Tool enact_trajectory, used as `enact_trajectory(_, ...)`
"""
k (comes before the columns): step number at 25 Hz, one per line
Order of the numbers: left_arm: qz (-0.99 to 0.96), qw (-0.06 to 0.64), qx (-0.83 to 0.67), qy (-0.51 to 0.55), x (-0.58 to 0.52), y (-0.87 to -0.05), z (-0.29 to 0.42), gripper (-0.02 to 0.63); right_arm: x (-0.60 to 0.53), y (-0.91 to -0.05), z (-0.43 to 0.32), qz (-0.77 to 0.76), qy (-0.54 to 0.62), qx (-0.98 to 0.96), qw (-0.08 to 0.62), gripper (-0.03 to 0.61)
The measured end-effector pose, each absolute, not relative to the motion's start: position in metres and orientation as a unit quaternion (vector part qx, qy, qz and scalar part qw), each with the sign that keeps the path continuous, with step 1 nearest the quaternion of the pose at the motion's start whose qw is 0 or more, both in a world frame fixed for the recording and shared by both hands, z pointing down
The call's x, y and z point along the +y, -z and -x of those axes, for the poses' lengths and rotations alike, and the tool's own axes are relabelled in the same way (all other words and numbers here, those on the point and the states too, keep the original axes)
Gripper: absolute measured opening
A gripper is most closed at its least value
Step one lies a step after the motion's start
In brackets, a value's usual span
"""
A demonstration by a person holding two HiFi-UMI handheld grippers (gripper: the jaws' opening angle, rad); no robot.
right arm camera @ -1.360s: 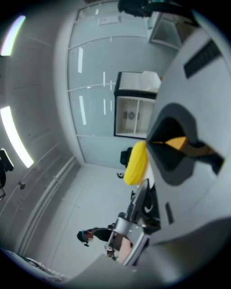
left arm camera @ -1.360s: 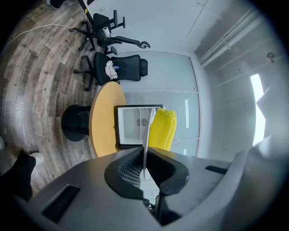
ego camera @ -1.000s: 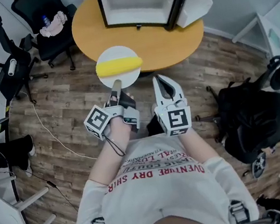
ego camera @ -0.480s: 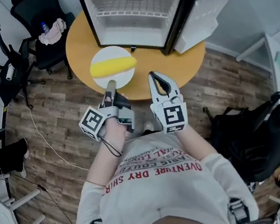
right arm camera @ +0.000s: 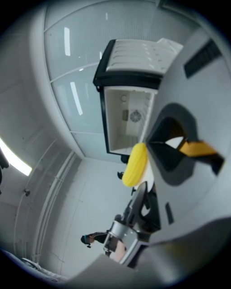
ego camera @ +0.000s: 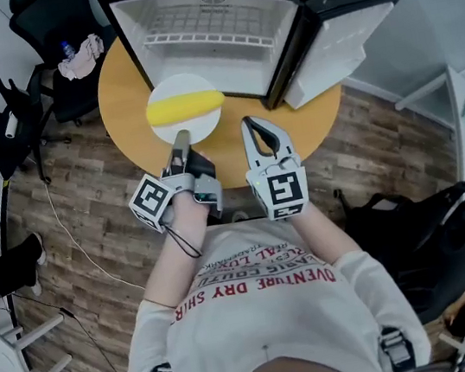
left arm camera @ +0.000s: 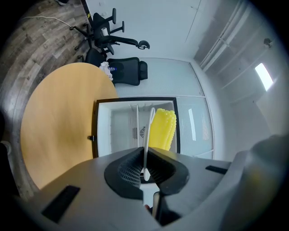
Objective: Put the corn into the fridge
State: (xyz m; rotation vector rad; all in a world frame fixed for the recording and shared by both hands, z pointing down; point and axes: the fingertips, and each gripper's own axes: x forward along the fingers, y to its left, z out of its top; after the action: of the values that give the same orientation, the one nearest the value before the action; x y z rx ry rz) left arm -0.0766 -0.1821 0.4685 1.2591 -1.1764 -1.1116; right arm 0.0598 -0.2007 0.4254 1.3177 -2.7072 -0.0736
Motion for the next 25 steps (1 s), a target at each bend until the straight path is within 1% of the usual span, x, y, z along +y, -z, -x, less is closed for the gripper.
enact_trajectory(18,-0.552,0.571,-0.446,0.413,-0.314,-0.464,0.098,0.035,-0.303,-0.429,-0.034,-0.508,-0.003,-0.858,0.072,0.028)
enact_trajectory(25,-0.564,0.58,-0.432,0.398,-0.357,-0.465,0.099,0.036,-0.325,-0.437,-0.025,-0.513,-0.006,-0.853,0.093,0.028)
